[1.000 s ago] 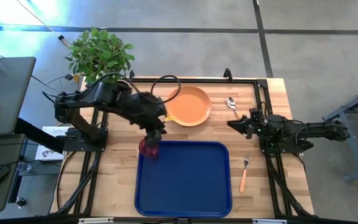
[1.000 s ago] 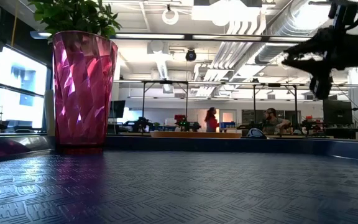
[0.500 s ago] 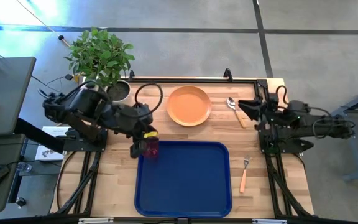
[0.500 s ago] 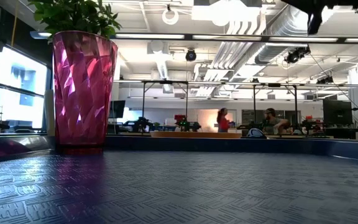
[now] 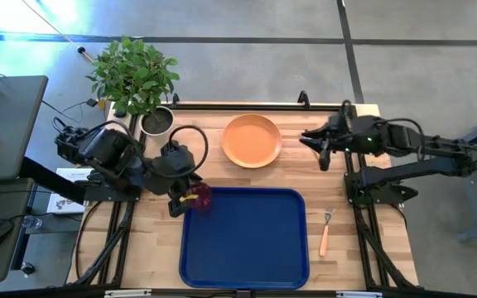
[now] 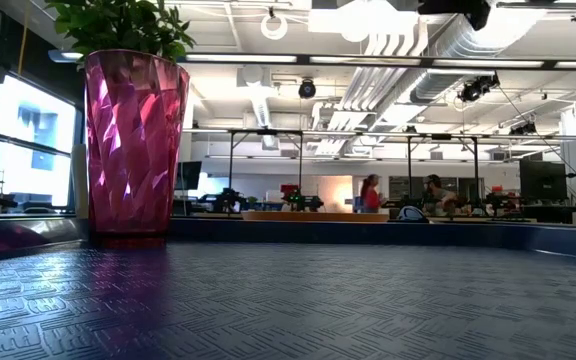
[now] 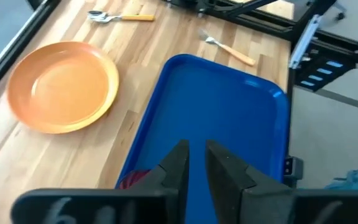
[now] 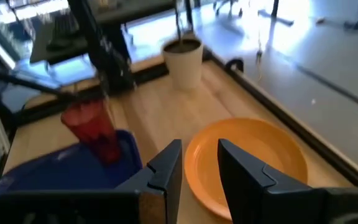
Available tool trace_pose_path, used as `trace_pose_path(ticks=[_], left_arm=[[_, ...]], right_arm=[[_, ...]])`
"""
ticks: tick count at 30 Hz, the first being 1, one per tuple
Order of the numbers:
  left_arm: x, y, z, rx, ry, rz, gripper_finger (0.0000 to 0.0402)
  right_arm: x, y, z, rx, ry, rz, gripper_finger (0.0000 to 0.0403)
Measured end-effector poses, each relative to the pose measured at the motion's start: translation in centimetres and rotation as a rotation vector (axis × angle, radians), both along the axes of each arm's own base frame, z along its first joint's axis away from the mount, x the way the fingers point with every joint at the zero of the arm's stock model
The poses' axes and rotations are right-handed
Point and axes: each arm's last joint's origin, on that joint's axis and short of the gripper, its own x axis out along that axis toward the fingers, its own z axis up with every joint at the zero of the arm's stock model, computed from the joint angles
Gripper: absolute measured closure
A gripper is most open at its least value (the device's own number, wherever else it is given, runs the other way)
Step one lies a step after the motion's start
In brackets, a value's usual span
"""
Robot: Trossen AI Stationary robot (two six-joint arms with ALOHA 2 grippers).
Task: Pick and place plate/cup/fork/spoon on tray
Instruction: Put the orange plate on the blue serving tray to the bottom left of the purple cup
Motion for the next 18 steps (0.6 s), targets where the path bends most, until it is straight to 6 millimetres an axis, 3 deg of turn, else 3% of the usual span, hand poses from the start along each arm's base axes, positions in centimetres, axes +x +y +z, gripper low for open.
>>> trace_pose_path(ticks=[7, 18], left_arm=[[-1.1, -0.8, -0.3, 0.054, 0.008, 0.078, 0.0387], [-3.3, -1.8, -0.5, 0.105, -0.006, 0.093, 0.0401]], right_arm=[[3.0, -1.3, 0.1, 0.047, 0.114, 0.103, 0.0308], [7.2, -3.0, -3.1, 0.113, 0.272, 0.143, 0.0308]])
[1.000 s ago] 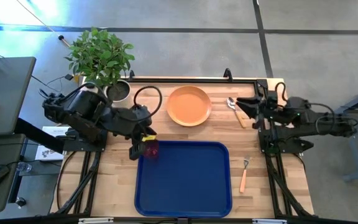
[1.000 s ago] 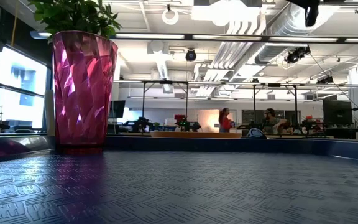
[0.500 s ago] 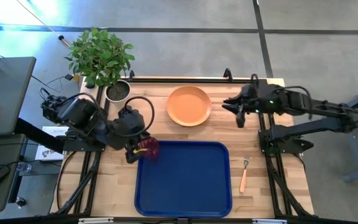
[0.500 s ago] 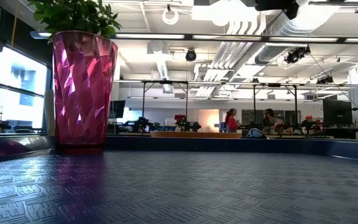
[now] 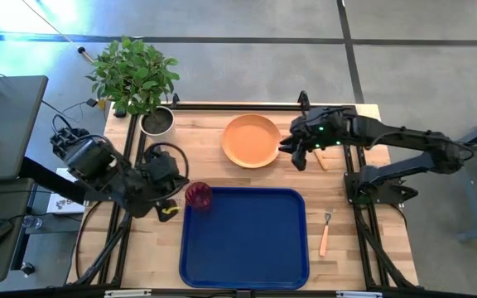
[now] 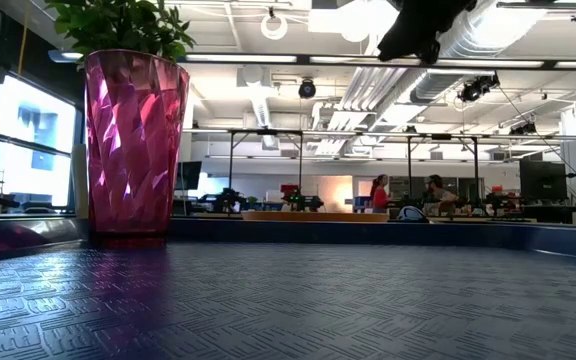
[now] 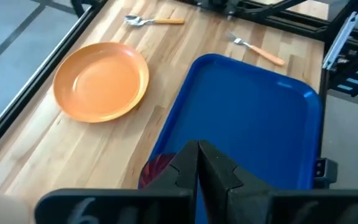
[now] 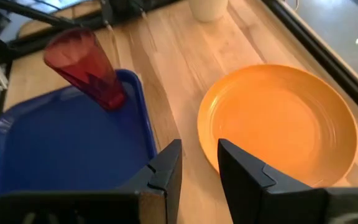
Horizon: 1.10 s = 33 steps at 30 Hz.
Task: Pick and place plate/cup/fork/spoon on tray
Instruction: Put the orange plate on the blue serving tray to the bottom left of the purple cup
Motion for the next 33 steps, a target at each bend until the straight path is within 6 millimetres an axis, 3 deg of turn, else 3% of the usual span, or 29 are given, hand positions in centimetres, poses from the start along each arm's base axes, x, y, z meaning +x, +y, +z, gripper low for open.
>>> trace_pose_path(ticks=[6, 18, 26, 33], left_arm=[[-2.8, 1.2, -2.1, -0.053, -0.030, 0.059, 0.0401], [-7.1, 3.0, -6.3, -0.200, -0.228, -0.070, 0.0401], [-8.9, 4.5, -8.2, -0.214, -0.222, -0.057, 0.0401], [-10.0, 5.4, -8.8, -0.238, -0.242, -0.053, 0.0401]], right_arm=[[1.7, -0.3, -1.2, -0.030, 0.030, 0.030, 0.0308], [4.4, -1.0, -2.8, -0.094, 0.031, 0.052, 0.0298], [6.8, -1.7, -5.9, -0.141, 0.139, 0.115, 0.0250], [9.0, -2.1, -9.5, -0.186, 0.232, 0.237, 0.0245]])
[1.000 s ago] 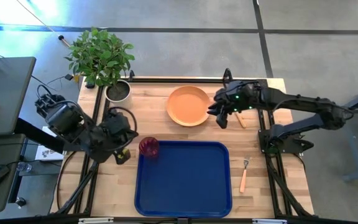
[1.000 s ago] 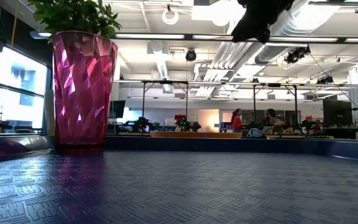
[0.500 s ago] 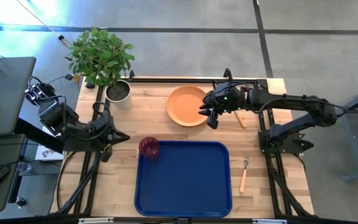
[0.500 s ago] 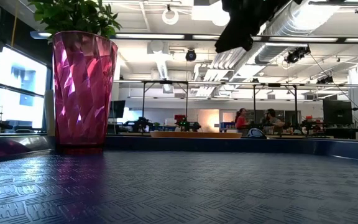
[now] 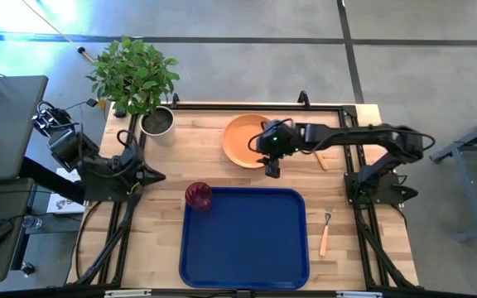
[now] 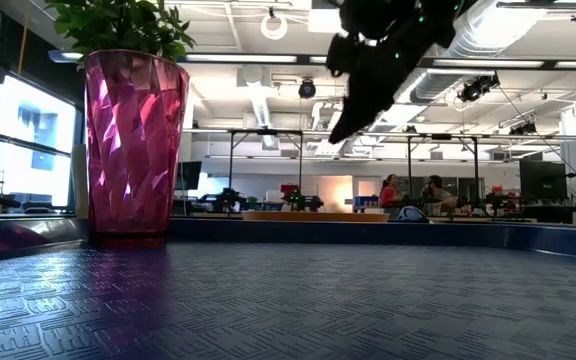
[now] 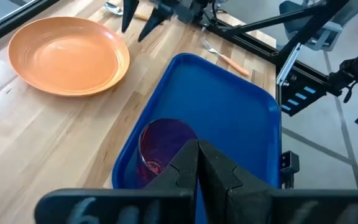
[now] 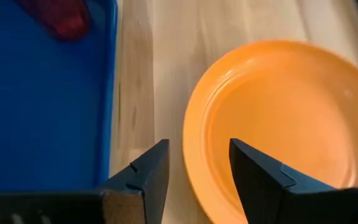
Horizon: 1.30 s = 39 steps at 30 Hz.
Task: Pick and place plate/cup/fork/spoon on tray
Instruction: Put the orange plate on the blue serving tray to the bottom left of the purple cup
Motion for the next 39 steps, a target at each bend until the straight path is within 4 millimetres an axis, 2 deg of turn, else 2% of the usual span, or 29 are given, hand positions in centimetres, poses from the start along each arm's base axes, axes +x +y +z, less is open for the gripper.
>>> trace_pose_path(ticks=[15, 20, 33, 39], left_arm=[[-0.6, 0.5, -3.9, -0.034, -0.030, 0.003, 0.0401], [-0.6, 0.5, -4.7, -0.053, -0.054, 0.004, 0.0401], [-0.5, 0.5, -5.0, -0.068, -0.071, 0.004, 0.0401], [-0.5, 0.5, -5.0, -0.058, -0.070, -0.002, 0.0401]], right_arm=[[2.4, 0.3, -5.4, 0.027, 0.126, 0.071, 0.0245], [2.8, 0.2, -7.1, 0.034, 0.175, 0.060, 0.0245], [3.3, -0.2, -10.1, 0.000, 0.264, -0.004, 0.0247], [3.3, -0.2, -10.1, 0.018, 0.258, -0.041, 0.0294]])
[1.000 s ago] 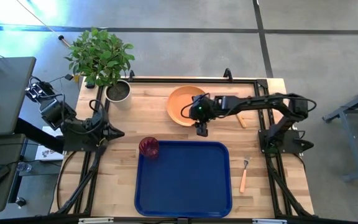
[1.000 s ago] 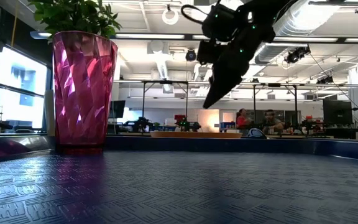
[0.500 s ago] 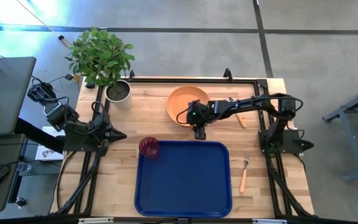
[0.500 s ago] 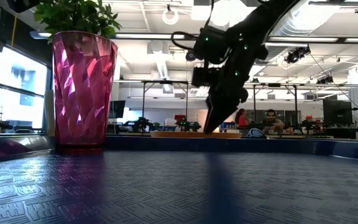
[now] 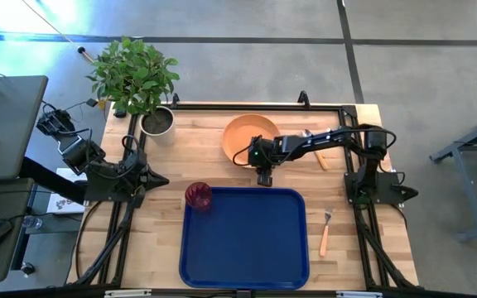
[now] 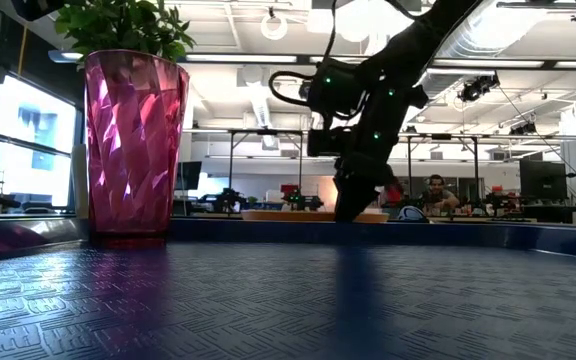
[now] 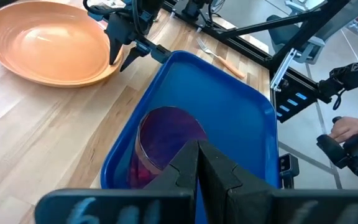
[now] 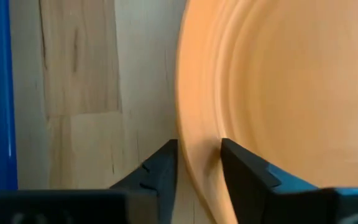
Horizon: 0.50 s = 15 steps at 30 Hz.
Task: Pick and place plate/cup/fork/spoon on tray
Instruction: Put the orange plate on the blue serving tray to the bottom left of the purple cup
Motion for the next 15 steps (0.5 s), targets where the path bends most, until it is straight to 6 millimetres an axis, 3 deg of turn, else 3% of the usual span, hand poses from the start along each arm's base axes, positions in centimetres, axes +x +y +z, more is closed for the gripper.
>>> trace_pose_path(ticks=[7, 15], left_arm=[[0.0, 0.0, 0.0, 0.008, 0.001, -0.004, 0.0401], [0.0, 0.0, 0.0, 0.007, 0.002, -0.005, 0.0401]], right_arm=[[0.1, 0.0, 0.2, 0.009, -0.014, -0.055, 0.0389], [-0.1, 1.6, 1.3, -0.026, -0.014, -0.103, 0.0398]])
